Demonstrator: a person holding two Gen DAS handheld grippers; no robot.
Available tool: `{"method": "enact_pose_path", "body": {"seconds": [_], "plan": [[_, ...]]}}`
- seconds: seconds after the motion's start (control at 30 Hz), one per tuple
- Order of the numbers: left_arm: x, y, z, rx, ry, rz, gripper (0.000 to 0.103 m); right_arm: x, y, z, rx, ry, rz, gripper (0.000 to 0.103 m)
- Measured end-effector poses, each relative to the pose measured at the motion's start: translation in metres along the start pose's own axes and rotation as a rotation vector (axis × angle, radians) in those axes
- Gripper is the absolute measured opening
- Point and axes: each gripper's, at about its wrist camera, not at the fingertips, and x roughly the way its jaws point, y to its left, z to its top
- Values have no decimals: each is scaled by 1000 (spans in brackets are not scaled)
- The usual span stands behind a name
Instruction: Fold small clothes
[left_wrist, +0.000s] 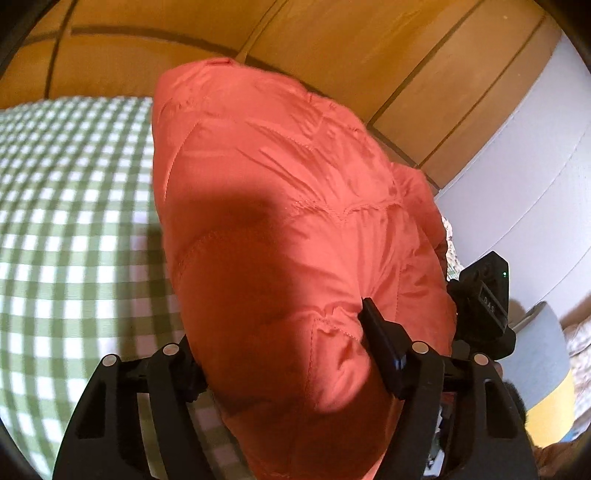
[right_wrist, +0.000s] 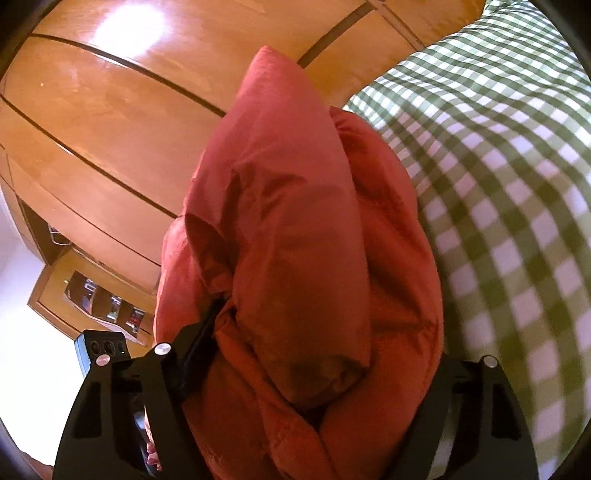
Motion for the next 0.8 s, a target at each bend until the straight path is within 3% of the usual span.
{"method": "enact_pose_path", "body": {"seconds": [0.27, 0.5, 0.67, 0.8], "plan": [[-60, 7, -13, 57, -104, 94, 68, 26, 32, -20, -53, 13, 57, 75], [-90, 48, -19, 3, -151, 167, 68, 77, 64, -25, -168, 49, 62, 74], [-90, 76, 5, -21, -187, 214, 68, 124, 86, -14, -248, 34, 9, 74], [-64, 108, 25, -57, -181, 245, 72, 156, 87, -5, -292, -21, -85, 78]]}}
